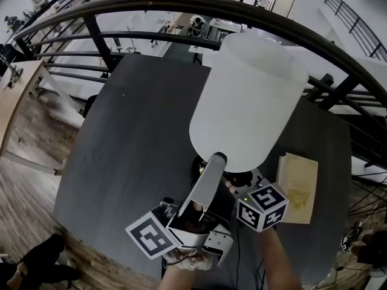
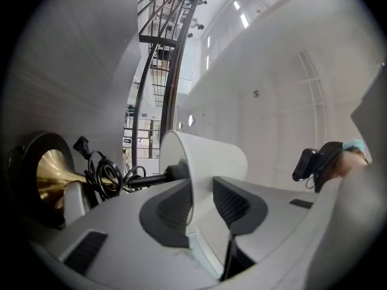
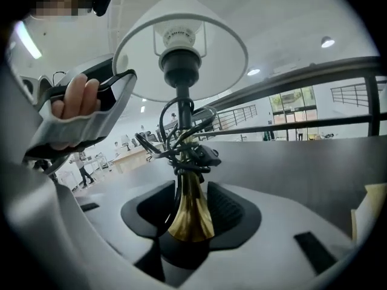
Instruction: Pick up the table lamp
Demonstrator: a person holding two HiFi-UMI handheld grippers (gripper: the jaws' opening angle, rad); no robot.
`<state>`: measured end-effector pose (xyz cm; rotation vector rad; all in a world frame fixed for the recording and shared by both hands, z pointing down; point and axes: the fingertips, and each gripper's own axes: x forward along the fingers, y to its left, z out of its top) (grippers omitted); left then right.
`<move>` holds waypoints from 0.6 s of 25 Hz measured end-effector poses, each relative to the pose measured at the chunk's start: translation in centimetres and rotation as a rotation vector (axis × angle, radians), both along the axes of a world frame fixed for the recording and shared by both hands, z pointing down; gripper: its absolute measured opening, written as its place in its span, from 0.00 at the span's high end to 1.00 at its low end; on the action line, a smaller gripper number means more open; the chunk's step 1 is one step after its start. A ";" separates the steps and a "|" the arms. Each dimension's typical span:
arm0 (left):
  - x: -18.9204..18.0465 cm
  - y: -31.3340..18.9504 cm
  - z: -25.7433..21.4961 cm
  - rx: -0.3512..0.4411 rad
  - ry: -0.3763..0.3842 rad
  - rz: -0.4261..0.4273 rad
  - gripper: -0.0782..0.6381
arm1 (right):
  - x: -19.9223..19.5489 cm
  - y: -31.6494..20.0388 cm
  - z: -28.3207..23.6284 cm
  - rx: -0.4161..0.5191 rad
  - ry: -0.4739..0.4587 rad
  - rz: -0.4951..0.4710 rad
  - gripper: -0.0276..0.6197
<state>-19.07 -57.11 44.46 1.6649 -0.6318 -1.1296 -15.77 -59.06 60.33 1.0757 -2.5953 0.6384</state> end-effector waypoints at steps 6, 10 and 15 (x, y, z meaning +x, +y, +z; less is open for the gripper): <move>-0.8 0.1 0.2 0.014 0.006 0.023 0.71 | -1.7 -0.4 1.0 -0.008 0.014 -0.052 0.67; -0.8 0.2 0.3 0.015 0.014 0.012 0.71 | -1.9 -0.2 1.5 -0.019 0.030 -0.085 0.67; -0.7 0.0 0.4 0.020 0.019 0.021 0.71 | -1.9 -0.4 1.8 -0.008 0.053 -0.106 0.71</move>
